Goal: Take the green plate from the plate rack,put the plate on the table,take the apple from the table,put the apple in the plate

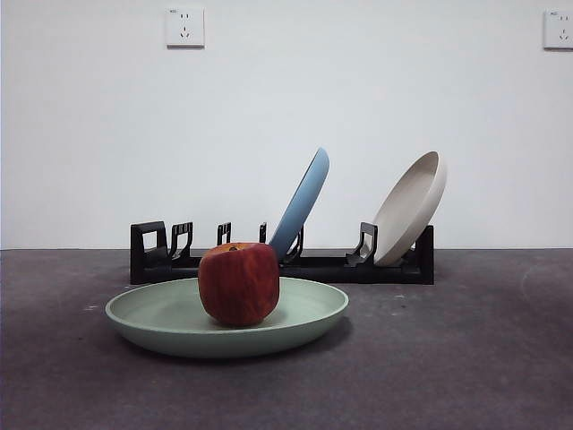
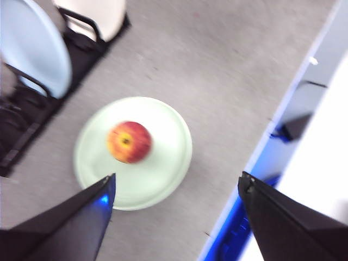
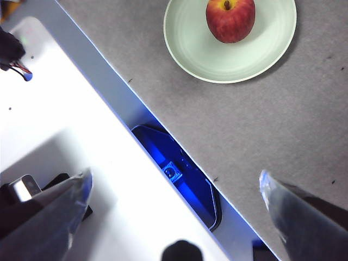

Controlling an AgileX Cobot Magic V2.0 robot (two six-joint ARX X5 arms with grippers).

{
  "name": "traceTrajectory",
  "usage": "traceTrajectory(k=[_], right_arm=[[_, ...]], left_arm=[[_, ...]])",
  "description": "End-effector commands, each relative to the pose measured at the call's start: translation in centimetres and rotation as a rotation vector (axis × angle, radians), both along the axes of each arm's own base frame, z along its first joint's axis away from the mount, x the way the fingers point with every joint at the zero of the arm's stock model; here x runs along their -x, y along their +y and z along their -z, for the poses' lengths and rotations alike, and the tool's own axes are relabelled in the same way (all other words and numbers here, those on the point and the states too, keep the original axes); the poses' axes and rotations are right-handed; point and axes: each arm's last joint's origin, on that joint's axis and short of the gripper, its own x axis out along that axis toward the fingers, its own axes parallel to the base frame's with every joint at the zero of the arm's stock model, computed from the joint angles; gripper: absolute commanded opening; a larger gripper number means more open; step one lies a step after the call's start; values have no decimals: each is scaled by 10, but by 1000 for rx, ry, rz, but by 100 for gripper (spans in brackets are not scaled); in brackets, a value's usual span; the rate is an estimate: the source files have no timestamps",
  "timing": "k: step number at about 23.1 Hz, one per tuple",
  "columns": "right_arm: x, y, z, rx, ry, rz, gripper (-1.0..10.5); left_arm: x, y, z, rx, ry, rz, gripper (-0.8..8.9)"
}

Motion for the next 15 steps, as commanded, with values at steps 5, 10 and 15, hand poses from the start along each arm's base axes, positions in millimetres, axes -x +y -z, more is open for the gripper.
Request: traceTrajectory(k=[5,10,15], right_arm=[[9,-7,-2,-35,31,-7,315],[9,-6,-2,-56,53,-30,-11],[9,-6,-2,-60,54,-23,2]], left_arm=[[4,1,2,10,85,58,308],[4,1,2,7,86,59,-8],[4,1,2,7,79,53,-4]])
